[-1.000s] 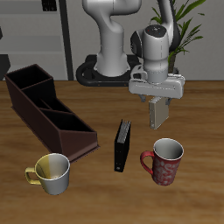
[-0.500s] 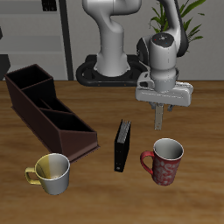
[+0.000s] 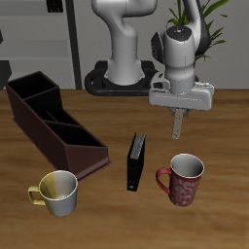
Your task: Place the yellow book into the right desk caddy's right compartment
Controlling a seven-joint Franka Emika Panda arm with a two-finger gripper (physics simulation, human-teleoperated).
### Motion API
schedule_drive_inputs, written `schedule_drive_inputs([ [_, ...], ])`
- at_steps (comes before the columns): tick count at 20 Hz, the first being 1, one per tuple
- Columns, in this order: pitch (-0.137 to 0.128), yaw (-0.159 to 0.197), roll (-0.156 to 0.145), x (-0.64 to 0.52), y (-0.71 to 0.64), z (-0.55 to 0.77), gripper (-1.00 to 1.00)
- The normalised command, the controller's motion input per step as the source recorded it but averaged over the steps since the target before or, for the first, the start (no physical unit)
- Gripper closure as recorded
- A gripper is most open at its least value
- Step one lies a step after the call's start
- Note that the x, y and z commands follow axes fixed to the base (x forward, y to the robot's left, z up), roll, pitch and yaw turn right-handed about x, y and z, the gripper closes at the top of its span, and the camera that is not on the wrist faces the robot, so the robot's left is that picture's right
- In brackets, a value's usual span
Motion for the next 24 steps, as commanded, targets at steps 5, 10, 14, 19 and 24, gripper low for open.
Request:
schedule_drive_inputs([
  [5,-0.024,0.038,0.01,0.02,-0.26,0.43,1.0],
  [10,-0.112,0.106,-0.006,-0.13,-0.59,0.87,1.0],
  [14,-0.051,0.091,-0.039,-0.04,-0.57,0.51,1.0],
  [19,-0.017,-0.008,-0.102,0.02,-0.85,0.39,1.0],
  [24,-0.006,-0.037,-0.051,-0.03,-0.74,0.28,1.0],
])
